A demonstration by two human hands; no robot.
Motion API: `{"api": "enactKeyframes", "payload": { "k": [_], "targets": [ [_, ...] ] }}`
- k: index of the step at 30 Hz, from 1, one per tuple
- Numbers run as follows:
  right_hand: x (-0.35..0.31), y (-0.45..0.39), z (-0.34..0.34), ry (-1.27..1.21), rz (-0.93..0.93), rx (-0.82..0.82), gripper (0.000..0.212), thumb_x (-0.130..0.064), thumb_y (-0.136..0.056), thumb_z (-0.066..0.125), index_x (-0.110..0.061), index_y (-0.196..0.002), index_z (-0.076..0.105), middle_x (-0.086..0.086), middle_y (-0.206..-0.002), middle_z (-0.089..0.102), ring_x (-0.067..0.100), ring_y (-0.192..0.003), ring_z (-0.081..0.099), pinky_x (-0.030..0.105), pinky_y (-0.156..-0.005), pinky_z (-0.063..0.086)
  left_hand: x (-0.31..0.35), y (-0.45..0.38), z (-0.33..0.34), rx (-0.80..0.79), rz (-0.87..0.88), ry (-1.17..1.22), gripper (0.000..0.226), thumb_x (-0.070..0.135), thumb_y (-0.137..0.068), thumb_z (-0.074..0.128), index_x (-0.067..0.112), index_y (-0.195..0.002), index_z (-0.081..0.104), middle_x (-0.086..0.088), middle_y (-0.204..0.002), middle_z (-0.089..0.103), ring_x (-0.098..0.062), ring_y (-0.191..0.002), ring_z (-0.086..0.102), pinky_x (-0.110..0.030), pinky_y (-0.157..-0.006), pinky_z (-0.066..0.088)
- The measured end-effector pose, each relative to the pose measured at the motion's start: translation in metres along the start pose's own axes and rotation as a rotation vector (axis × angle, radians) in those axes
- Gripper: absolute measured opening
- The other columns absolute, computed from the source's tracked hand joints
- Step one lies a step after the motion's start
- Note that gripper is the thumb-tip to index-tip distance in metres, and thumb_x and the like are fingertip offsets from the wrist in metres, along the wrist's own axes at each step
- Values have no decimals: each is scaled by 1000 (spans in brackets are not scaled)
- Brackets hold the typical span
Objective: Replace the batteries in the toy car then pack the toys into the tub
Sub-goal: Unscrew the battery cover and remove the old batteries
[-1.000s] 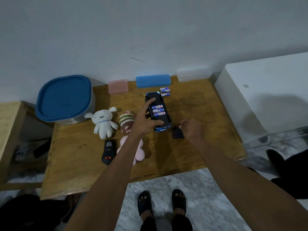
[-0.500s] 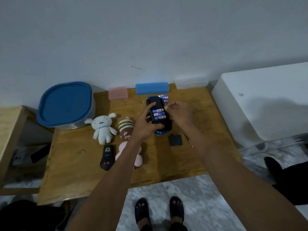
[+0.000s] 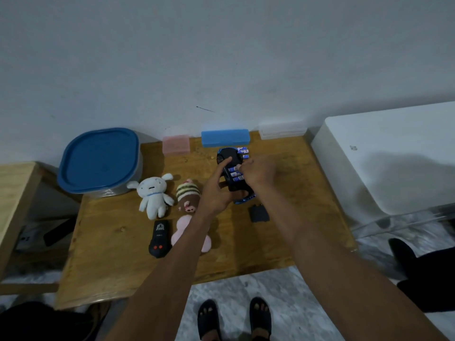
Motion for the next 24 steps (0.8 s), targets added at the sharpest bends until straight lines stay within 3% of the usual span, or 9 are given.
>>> {"api": "enactKeyframes", "payload": {
  "k": [3, 6, 11, 16, 18, 21, 24],
  "targets": [
    [1, 1, 4, -52, 20, -15, 24, -28, -82, 82, -5, -87, 76, 8, -85, 75, 23, -79, 74, 39, -75, 62, -2, -1, -3, -3, 4, -14, 96, 8, -69, 91, 25, -150, 41, -1, -146, 50, -4, -112, 59, -19, -83, 57],
    [5, 5, 5, -156, 27, -17, 16, -24, -84, 80, -9, -81, 75, 7, -86, 76, 23, -80, 74, 43, -81, 62, -2, -3, -5, -12, -8, -19, 97, 7, -68, 91, 27, -150, 42, 0, -144, 51, 1, -110, 59, -23, -85, 58],
    [-2, 14, 5, -299, -7, 53, 12, -20, -82, 81, -17, -81, 69, 1, -89, 73, 17, -81, 72, 36, -74, 63, -4, -6, -5, 5, -9, 2, 94, 4, -70, 88, 25, -150, 42, 0, -143, 50, -4, -114, 58, -29, -86, 60],
    [-11, 23, 1, -312, -148, 90, 12, -15, -86, 77, -19, -89, 66, -5, -85, 69, 1, -69, 66, 10, -53, 51, -3, -8, -6, 9, -9, 19, 93, -1, -71, 86, 23, -149, 41, -6, -146, 49, -16, -119, 58, -43, -91, 60],
    [-14, 24, -8, -423, -181, 119, 13, -9, -90, 71, -17, -96, 63, -9, -84, 65, -4, -65, 65, 8, -51, 48, 0, -8, -7, 9, -26, 52, 94, 2, -69, 88, 28, -147, 43, -7, -144, 50, -24, -120, 59, -45, -90, 60],
    [-17, 18, -22, -392, -230, 82, 9, -10, -92, 64, -16, -98, 62, -12, -89, 60, 4, -77, 64, 18, -60, 53, 3, -10, -11, 23, -47, 61, 95, 10, -66, 93, 40, -142, 44, -4, -142, 51, -25, -123, 58, -47, -93, 59],
    [-20, 10, -27, -160, -278, -132, 9, -18, -98, 55, -18, -98, 64, -3, -100, 62, 15, -90, 65, 32, -74, 58, 2, -12, -17, 9, -55, 73, 98, 12, -64, 94, 38, -145, 44, -5, -141, 52, -26, -123, 58, -50, -94, 57]
  ]
}}
Point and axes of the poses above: each hand's wrist, its own y-axis away from the middle knuckle, its own z-axis out of the palm, x = y × z, the point moved 1 cm from there along -y, towards the middle knuckle
